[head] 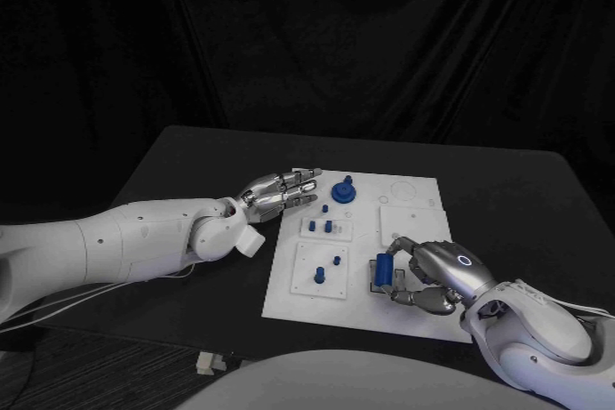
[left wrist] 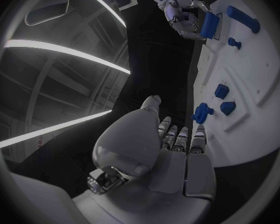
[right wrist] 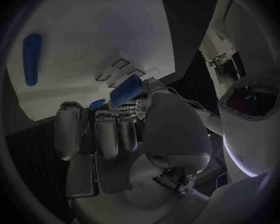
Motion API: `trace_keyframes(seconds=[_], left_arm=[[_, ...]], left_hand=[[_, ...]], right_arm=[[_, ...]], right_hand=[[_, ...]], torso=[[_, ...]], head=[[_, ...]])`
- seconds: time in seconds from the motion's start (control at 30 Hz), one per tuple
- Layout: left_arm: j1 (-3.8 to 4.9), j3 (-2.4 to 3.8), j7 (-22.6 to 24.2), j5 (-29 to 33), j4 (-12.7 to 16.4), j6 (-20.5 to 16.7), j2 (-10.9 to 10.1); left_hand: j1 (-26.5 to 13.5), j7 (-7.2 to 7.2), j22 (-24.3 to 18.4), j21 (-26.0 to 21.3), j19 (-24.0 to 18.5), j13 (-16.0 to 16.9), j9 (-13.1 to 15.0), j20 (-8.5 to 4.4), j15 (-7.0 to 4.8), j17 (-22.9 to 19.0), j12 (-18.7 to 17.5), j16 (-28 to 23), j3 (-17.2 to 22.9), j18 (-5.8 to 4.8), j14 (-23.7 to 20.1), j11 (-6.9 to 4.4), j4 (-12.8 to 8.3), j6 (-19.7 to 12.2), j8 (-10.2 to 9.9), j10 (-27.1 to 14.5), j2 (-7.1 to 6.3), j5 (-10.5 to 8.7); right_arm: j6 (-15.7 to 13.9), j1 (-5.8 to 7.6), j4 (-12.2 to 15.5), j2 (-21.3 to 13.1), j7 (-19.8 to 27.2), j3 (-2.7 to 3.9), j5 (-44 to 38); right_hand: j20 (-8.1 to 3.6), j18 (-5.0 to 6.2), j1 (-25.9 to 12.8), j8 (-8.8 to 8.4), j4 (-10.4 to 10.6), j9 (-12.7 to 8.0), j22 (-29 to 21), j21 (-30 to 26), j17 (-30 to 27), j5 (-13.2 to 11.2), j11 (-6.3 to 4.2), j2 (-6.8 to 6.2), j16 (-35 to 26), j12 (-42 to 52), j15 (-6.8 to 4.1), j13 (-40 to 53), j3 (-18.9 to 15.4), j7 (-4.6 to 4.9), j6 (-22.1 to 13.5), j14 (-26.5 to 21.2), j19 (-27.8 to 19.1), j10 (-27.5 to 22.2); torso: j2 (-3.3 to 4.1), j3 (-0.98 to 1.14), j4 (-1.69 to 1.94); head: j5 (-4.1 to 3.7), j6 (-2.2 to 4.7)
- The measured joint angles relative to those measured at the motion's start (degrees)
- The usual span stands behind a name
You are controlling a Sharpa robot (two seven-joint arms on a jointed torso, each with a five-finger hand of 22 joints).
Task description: Assemble the parts on the task board
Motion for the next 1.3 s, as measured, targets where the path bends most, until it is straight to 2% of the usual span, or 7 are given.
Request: trace_keyframes(seconds=[0.4, 0.67, 1.03, 1.1, 1.2, 1.3], left_arm=[[-0.09, 0.00, -0.10, 0.00, -0.12, 0.06, 0.03], [-0.12, 0.00, -0.13, 0.00, -0.15, 0.08, 0.04], [-0.14, 0.00, -0.16, 0.00, -0.19, 0.10, 0.05], [-0.15, 0.00, -0.17, 0.00, -0.20, 0.11, 0.07], [-0.15, 0.00, -0.18, 0.00, -0.21, 0.11, 0.08], [-0.16, 0.00, -0.19, 0.00, -0.23, 0.12, 0.10]], left_hand=[[0.00, 0.00, 0.00, 0.00, 0.00, 0.06, 0.00, 0.00, 0.00, 0.01, 0.27, 0.00, 0.00, 0.00, 0.00, 0.20, 0.00, 0.00, 0.00, 0.20, 0.00, 0.00], [0.00, 0.00, 0.00, 0.00, 0.00, 0.05, -0.01, 0.00, 0.00, -0.02, 0.27, 0.00, 0.00, 0.00, 0.00, 0.20, 0.00, 0.00, 0.00, 0.21, 0.00, 0.00], [0.00, 0.00, 0.00, 0.00, 0.00, 0.04, -0.01, 0.00, 0.00, -0.04, 0.27, 0.00, 0.00, 0.00, 0.00, 0.20, 0.00, 0.00, 0.00, 0.21, 0.00, 0.00], [0.00, 0.00, 0.00, 0.00, 0.00, 0.04, -0.01, 0.00, 0.00, -0.04, 0.27, 0.00, 0.00, 0.00, 0.00, 0.20, 0.00, 0.00, 0.00, 0.21, 0.00, 0.00], [0.00, 0.00, 0.00, 0.00, 0.00, 0.04, -0.01, 0.00, 0.00, -0.04, 0.27, 0.00, 0.00, 0.00, 0.00, 0.20, 0.00, 0.00, 0.00, 0.21, 0.00, 0.00], [0.00, 0.00, 0.00, 0.00, 0.00, 0.04, -0.01, 0.00, 0.00, -0.03, 0.27, 0.00, 0.00, 0.00, 0.00, 0.20, 0.00, 0.00, 0.00, 0.21, 0.00, 0.00]], right_arm=[[0.24, 0.00, 0.10, 0.05, 0.19, 0.00, 0.71], [1.50, -0.01, 0.10, 0.13, 0.20, 0.00, 1.08], [3.55, -0.03, -0.10, 0.40, 0.19, 0.07, 1.43], [3.80, -0.03, -0.13, 0.42, 0.19, 0.07, 1.47], [4.15, -0.06, -0.14, 0.47, 0.19, 0.04, 1.52], [4.29, -0.06, -0.19, 0.48, 0.18, 0.06, 1.57]], right_hand=[[0.00, 0.00, -0.28, -0.68, 0.30, 0.00, -0.01, 0.00, 0.00, 0.24, 0.00, -0.18, 0.00, 0.00, 0.00, -0.01, 0.31, 0.01, 0.01, 0.00, 0.00, 0.00], [0.00, 0.00, -0.43, -1.67, 0.29, 0.00, -0.01, 0.00, 0.00, 0.22, 0.01, -0.32, 0.00, 0.00, 0.00, -0.01, 0.77, 0.01, 0.01, 0.00, 0.00, 0.00], [0.00, 0.00, -0.43, -3.39, 0.29, -0.25, -0.01, 0.00, 0.00, -1.22, 0.01, -0.33, 0.00, 0.00, 0.00, -0.02, 1.24, 0.00, 0.00, 0.00, 0.00, 0.00], [0.00, 0.00, -0.35, -4.02, 0.24, -0.33, -0.01, 0.00, 0.00, -1.62, 0.01, -0.41, 0.00, 0.00, 0.01, -0.02, 1.30, -0.34, -0.34, 0.00, 0.00, 0.00], [0.00, 0.00, -0.20, -5.95, 0.12, -0.50, -0.01, -0.28, 0.00, -2.32, 0.01, -0.56, 0.00, 0.00, 0.01, -0.02, 1.56, -1.01, -1.00, 0.00, 0.00, 0.00], [0.00, 0.00, -0.51, -8.27, 0.38, -0.50, -0.01, -0.28, 0.00, -7.86, 0.26, -0.85, 0.00, 0.00, 0.01, -0.02, 1.38, -3.00, -1.39, 0.00, 0.00, -0.02]], torso=[[-0.02, -0.01, -0.03], [-0.01, -0.02, 0.01], [0.00, -0.05, 0.09], [0.00, -0.05, 0.10], [0.01, -0.04, 0.10], [0.01, -0.04, 0.08]], head=[[0.09, 0.00], [0.12, 0.00], [0.01, 0.00], [-0.01, 0.00], [-0.02, 0.00], [-0.02, 0.00]])
